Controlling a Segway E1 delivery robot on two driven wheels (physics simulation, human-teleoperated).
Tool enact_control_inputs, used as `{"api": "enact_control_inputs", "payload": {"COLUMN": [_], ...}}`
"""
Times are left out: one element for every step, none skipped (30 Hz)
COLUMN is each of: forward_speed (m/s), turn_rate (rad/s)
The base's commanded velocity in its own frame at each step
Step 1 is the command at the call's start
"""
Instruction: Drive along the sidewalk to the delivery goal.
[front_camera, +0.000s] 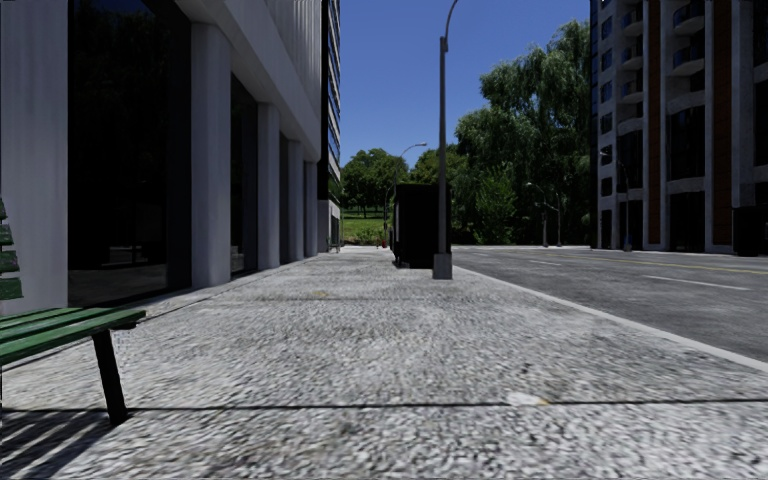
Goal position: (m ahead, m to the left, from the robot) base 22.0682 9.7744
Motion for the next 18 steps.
{"api": "enact_control_inputs", "payload": {"forward_speed": [2.0,2.0,2.0,2.0,2.0,2.0,2.0,2.0,2.0,2.0,2.0,2.0,2.0,2.0,2.0,2.0,2.0,2.0], "turn_rate": [0.0,0.0,0.0,0.0,0.0,0.0,0.0,0.0,0.0,0.0,0.0,0.0,0.0,0.0,0.0,0.0,0.0,0.0]}}
